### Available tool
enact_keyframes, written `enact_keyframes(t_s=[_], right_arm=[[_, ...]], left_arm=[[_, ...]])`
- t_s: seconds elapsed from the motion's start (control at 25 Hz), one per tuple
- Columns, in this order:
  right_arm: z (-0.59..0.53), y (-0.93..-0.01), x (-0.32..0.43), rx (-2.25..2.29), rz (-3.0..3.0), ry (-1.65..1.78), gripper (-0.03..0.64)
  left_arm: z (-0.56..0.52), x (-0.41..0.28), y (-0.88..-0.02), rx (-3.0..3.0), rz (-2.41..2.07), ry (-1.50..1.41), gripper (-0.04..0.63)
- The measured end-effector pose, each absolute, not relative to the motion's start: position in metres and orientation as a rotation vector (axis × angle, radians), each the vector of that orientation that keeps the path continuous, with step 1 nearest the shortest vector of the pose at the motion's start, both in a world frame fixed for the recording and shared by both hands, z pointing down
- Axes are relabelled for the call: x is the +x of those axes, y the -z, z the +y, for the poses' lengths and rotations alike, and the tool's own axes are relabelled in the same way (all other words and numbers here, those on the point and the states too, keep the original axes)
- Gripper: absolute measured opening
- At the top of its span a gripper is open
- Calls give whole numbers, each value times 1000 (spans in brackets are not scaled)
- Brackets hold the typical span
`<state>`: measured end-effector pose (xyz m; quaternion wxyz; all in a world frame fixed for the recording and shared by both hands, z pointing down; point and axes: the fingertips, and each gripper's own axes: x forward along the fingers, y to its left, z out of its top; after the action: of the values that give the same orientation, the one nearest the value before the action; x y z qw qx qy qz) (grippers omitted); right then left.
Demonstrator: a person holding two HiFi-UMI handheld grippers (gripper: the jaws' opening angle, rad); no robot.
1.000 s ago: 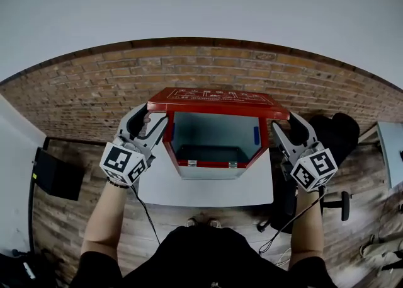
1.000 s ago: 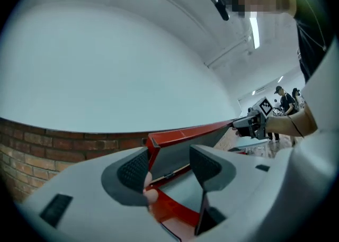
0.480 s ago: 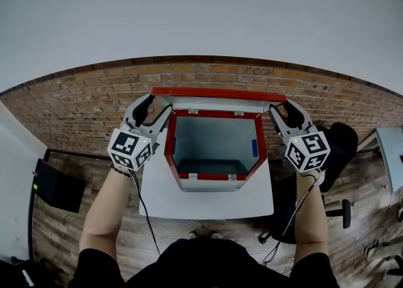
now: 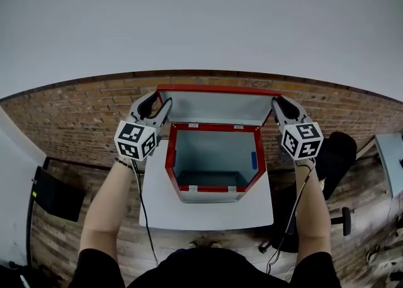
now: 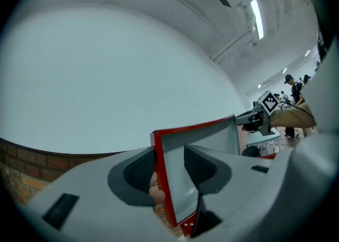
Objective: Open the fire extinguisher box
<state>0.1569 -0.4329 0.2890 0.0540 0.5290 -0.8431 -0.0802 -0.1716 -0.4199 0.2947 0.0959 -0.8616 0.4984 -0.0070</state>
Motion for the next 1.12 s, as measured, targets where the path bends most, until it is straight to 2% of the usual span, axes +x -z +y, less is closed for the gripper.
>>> enact_keyframes(t_s=[1.12], right_arm=[[-542, -294, 152, 1669, -2555, 64, 74]], left_arm=[[-522, -178, -297, -2648, 1589, -50, 216]])
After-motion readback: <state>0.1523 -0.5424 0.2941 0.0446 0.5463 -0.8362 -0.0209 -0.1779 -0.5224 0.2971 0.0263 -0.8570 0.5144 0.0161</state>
